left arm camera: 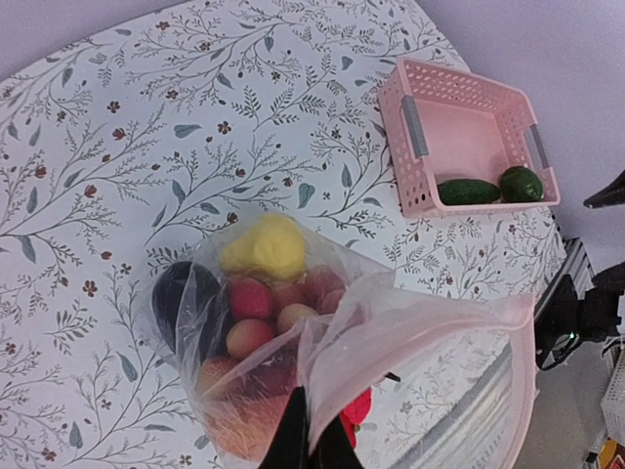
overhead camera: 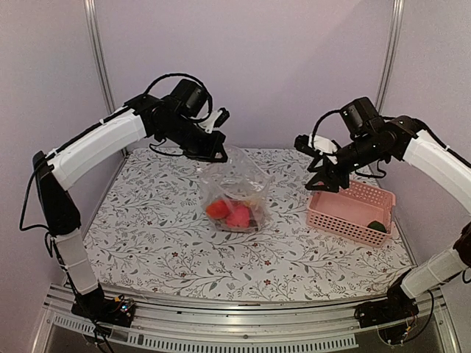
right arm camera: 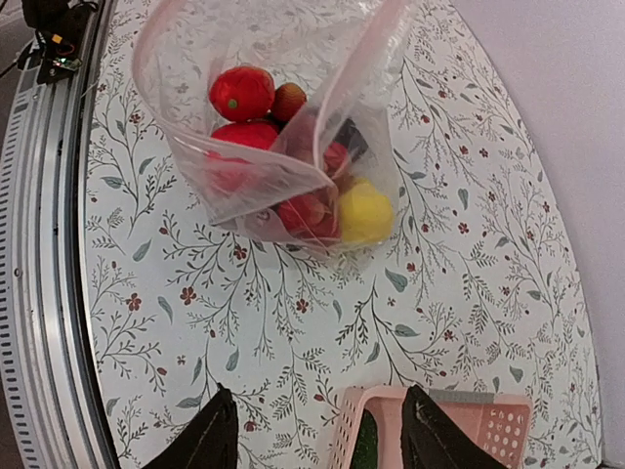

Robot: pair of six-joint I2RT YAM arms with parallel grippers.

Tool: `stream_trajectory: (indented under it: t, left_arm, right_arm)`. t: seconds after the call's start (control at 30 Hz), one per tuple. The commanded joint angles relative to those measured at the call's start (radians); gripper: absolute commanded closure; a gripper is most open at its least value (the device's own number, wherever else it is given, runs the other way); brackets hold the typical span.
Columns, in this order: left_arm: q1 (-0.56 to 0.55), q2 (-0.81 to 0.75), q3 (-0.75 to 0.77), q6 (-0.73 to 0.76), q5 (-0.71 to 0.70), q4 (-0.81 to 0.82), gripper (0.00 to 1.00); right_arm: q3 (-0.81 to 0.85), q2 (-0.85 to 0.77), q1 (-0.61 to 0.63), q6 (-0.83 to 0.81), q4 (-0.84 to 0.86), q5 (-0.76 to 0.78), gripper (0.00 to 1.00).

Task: Place the food in the zip-top bag and seal the zipper
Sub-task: Adjust the zipper food storage bag at the center of the board, then pick up the fake fruit from the bin.

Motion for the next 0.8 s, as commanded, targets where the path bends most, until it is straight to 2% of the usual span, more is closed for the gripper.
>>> stream_trajectory:
  t: [0.0,0.27,0.47,0.6,0.77]
  left_arm:
    - [0.013,0.017,0.003,-0.005,0.018,0.03,1.0]
    - [0.013,0.014,-0.001,0.002,0.02,0.017,1.0]
    - [0.012,-0.001,-0.026,-0.001,0.007,0.017,1.0]
    - [0.012,-0.001,-0.031,0.004,0.01,0.016,1.0]
    - [0.012,0.005,-0.037,0.007,0.017,0.013,1.0]
  right_arm:
    - [-0.121,-0.048,-0.176,0.055,0.02,0.006,0.44]
    - [-0.298,-0.044,-0.501,0.123,0.034,0.123,0.45]
    - [-0.354,-0.019,-0.619,0.128,-0.005,0.241,0.43]
    - [-0.363,0.001,-0.701,0.125,-0.021,0.251,0.42]
    - [-0.381,0.036,-0.716,0.13,-0.034,0.232,0.36]
